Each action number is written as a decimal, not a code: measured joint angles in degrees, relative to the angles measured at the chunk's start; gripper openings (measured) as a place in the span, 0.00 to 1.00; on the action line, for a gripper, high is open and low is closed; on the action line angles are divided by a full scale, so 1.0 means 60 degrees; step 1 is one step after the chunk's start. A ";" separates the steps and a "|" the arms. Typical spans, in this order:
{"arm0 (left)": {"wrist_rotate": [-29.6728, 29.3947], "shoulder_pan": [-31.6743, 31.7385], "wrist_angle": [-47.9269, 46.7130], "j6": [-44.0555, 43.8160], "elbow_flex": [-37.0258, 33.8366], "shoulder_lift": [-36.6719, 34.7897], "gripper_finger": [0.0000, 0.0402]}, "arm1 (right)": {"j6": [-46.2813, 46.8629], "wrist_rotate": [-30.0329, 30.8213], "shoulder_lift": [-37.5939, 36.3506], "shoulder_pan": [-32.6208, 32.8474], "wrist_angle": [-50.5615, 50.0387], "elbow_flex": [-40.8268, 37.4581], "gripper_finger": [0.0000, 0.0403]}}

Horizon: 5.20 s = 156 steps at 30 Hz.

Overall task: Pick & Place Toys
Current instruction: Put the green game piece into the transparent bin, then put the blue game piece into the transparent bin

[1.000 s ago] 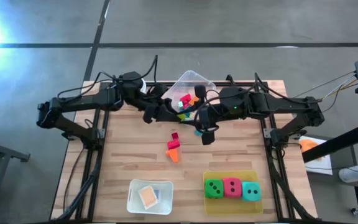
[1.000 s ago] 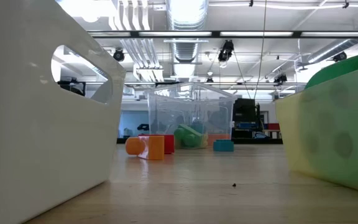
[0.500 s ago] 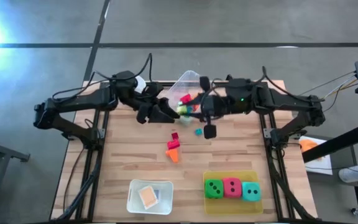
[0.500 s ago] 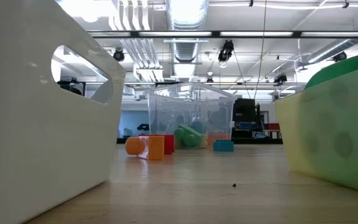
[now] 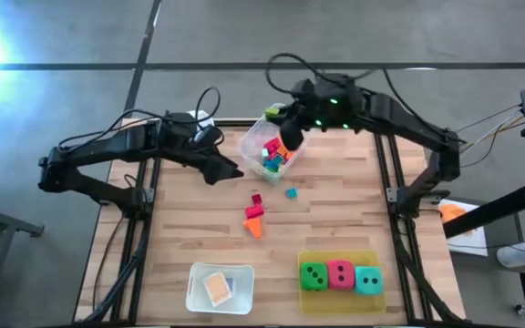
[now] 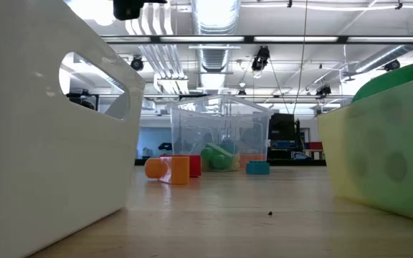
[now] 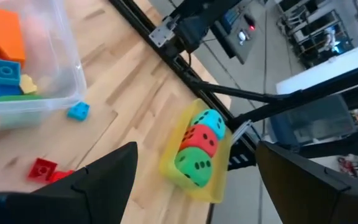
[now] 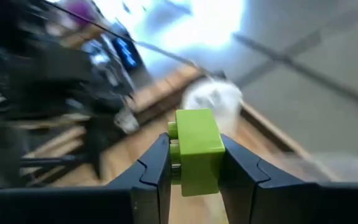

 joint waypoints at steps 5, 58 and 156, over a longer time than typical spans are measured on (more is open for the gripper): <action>-0.0063 -0.0005 -0.0172 0.0277 -0.0003 -0.0281 0.82 | 0.0958 -0.0426 0.1114 -0.0810 -0.1427 0.0787 0.22; -0.2744 -0.0446 -0.2702 0.0876 -0.0047 -0.1248 0.82 | -0.0892 -0.2960 0.5438 -0.2498 -0.3275 -0.0149 0.22; -0.3028 -0.0446 -0.2887 0.0978 -0.0047 -0.1245 0.82 | 0.7034 0.1683 -0.0408 0.1708 -0.1953 -0.5901 0.91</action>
